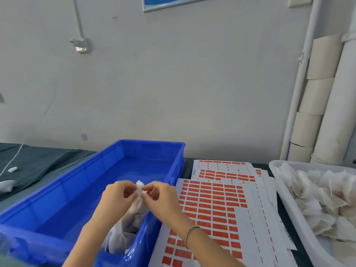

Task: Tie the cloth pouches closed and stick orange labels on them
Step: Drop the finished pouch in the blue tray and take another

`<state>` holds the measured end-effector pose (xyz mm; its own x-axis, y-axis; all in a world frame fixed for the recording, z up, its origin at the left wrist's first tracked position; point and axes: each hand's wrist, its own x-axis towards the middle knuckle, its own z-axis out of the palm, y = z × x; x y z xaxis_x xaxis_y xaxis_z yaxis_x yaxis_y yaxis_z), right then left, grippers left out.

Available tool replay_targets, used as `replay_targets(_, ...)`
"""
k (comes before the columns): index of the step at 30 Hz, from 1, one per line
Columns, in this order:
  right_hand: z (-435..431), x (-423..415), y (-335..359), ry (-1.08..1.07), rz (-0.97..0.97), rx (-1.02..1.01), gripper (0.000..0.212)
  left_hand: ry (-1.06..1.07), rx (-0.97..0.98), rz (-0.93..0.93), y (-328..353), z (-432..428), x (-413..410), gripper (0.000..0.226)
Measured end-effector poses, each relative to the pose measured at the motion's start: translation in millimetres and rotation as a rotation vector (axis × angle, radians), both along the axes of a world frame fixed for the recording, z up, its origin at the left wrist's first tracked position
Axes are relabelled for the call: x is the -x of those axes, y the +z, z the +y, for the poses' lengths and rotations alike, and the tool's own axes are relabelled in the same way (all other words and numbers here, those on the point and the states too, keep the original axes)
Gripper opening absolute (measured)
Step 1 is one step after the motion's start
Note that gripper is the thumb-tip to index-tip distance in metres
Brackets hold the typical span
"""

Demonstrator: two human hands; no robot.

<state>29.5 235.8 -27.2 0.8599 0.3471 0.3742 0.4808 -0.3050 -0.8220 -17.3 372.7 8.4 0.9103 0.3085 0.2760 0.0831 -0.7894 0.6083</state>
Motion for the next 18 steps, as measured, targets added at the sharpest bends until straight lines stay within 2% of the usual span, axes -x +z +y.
replay_targets(3,-12.4,6.2,-2.7,0.014,-0.017,0.020,0.025,0.032,-0.022,-0.120,-8.9,-18.6,-4.6,0.009)
replay_targets(6,-41.8,12.6,-3.5,-0.025,-0.005,0.016,0.026,-0.005,-0.032,-0.272,-8.3,-55.4,-9.4,0.026)
replay_targets(8,-71.1,16.0,-2.1,-0.075,0.013,0.007,0.024,-0.109,0.020,-0.325,-4.3,-87.5,-15.6,0.025)
replay_targets(13,-163.9,24.8,15.2,-0.276,0.002,0.026,0.015,-0.349,0.190,-0.327,-1.4,-184.8,-35.2,0.020)
replay_targets(18,-262.7,23.5,32.2,-0.459,-0.012,0.116,0.009,-0.545,0.252,-0.242,-10.0,-271.0,-62.3,0.015)
